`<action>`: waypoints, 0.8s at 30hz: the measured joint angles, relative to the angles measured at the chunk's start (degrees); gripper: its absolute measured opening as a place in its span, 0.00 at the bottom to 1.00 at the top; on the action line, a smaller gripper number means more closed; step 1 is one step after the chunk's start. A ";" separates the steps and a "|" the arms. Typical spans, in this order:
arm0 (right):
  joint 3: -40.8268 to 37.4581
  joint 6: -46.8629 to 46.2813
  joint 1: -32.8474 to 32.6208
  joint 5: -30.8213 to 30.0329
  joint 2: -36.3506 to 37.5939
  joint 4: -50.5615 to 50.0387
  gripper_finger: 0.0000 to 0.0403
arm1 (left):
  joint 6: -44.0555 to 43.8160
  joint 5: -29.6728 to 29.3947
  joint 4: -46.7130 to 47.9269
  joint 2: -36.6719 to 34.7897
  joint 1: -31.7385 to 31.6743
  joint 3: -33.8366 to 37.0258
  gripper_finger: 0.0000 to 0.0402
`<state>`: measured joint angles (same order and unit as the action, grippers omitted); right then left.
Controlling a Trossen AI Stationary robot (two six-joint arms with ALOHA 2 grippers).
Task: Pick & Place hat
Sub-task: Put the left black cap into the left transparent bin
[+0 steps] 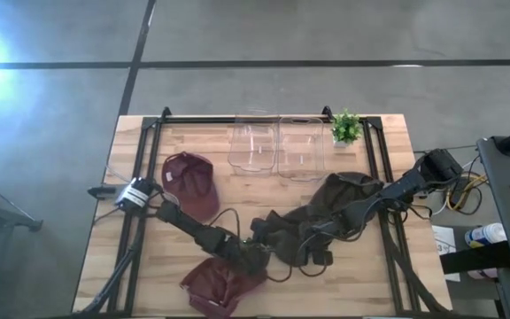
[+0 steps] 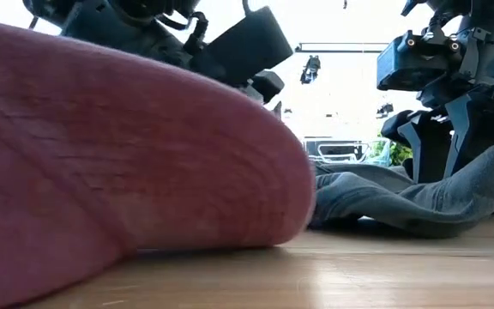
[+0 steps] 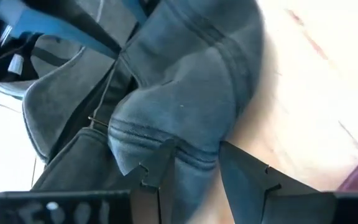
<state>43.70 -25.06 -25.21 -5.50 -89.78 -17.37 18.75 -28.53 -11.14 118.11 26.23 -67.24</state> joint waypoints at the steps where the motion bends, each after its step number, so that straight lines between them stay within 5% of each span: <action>1: 0.00 0.00 0.00 0.00 0.00 0.02 0.40 | 0.73 -0.03 0.24 -0.04 0.49 0.00 0.30; 24: 0.11 0.24 0.00 5.35 0.00 3.10 0.40 | 6.74 -0.09 -7.18 2.26 -2.07 0.06 0.30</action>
<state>43.81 -24.82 -25.21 -0.14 -89.78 -14.26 25.49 -28.61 -18.31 120.37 24.16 -67.19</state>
